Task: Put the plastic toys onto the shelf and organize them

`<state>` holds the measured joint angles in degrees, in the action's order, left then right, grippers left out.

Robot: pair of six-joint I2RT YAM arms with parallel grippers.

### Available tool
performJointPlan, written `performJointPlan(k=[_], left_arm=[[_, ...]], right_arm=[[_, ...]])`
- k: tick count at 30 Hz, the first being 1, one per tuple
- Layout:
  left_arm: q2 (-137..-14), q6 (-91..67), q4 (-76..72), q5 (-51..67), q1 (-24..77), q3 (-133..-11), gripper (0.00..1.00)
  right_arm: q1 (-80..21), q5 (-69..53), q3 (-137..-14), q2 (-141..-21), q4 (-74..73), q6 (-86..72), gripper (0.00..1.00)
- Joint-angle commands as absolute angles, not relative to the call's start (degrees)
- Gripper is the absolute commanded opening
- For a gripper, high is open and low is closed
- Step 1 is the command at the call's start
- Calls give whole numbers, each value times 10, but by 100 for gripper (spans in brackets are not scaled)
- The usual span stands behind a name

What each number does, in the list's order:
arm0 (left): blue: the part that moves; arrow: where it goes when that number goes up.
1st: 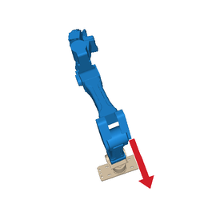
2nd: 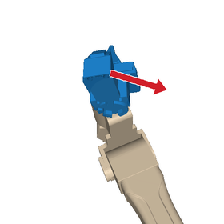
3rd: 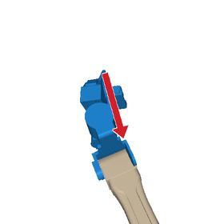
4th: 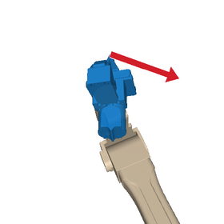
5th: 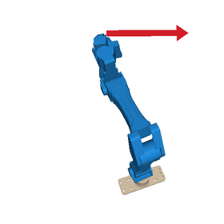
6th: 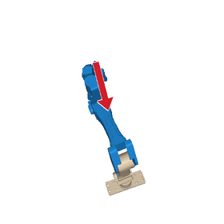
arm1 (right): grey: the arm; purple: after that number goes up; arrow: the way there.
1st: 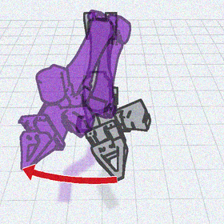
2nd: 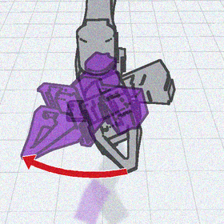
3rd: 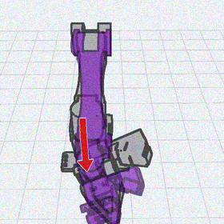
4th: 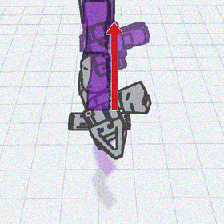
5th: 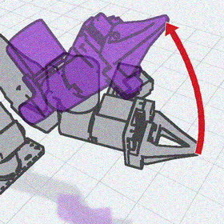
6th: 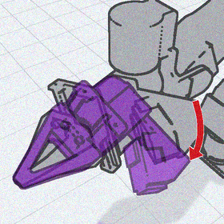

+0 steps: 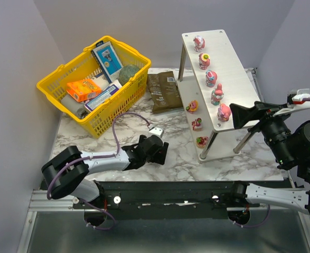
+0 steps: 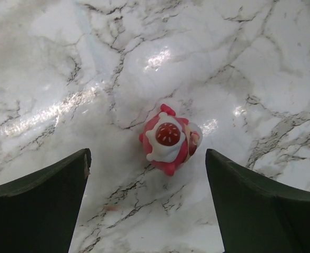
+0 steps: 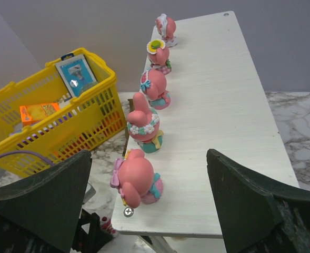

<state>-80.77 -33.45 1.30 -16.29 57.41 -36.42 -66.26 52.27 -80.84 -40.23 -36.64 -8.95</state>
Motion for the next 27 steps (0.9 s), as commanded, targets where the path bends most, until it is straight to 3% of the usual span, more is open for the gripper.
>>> performJointPlan(k=[1,10,16,27], left_arm=[[-821,-357,-10,-208,578,-346,94],[-810,-349,-4,-245,579,-323,82],[-801,-366,30,-275,579,-317,58],[-805,-395,47,-297,574,-317,50]], right_arm=[[-661,526,-820,-404,-385,-101,97],[-661,528,-827,-409,-385,-97,97],[-661,531,-831,-410,-386,-95,97],[-660,529,-827,-413,-383,-93,97]])
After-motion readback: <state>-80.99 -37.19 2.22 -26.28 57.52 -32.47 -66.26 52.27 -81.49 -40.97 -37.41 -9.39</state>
